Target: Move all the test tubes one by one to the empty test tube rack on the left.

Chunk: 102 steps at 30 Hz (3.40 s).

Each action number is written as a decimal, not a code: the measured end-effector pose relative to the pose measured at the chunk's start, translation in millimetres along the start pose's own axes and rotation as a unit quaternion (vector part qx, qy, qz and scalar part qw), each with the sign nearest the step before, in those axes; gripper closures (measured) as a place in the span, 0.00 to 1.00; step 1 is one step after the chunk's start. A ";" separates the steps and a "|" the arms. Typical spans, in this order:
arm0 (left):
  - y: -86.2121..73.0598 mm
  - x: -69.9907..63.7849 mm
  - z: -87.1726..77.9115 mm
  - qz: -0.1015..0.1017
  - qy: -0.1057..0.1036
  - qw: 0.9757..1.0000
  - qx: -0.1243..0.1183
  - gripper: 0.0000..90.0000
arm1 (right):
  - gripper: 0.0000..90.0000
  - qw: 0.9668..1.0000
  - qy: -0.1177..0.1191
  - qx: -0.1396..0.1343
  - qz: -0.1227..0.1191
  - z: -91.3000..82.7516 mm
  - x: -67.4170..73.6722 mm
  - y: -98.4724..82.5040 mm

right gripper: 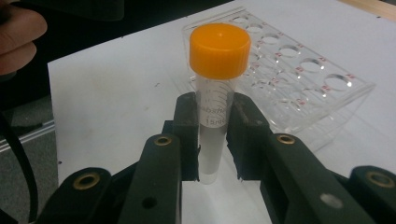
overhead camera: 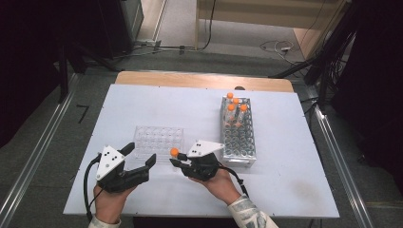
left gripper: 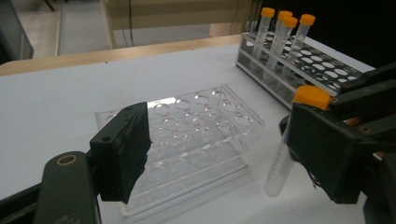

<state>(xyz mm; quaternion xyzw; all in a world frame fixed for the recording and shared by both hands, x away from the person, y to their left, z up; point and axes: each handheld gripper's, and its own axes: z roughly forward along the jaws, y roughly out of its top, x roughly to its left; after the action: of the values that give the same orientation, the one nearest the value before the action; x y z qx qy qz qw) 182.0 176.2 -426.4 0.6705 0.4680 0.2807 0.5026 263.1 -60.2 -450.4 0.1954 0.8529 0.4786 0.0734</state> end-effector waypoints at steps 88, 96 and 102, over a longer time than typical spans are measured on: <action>39.8 40.4 1.8 -0.002 0.016 1.000 -0.017 0.78 | 0.23 1.000 -0.005 0.004 0.018 3.4 -1.0 3.2; 46.1 54.0 9.1 -0.010 0.031 0.999 -0.018 0.78 | 0.24 1.000 -0.009 0.002 0.021 -0.4 -3.6 1.0; 45.3 59.3 16.4 -0.009 0.042 0.999 -0.015 0.78 | 0.25 1.000 -0.009 0.002 0.025 -0.7 -3.7 -0.1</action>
<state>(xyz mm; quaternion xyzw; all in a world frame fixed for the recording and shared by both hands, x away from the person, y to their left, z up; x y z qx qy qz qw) 235.6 220.9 -395.1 0.6465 0.4906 0.3109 0.4947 266.2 -62.3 -450.3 0.2209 0.8483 0.4764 0.0686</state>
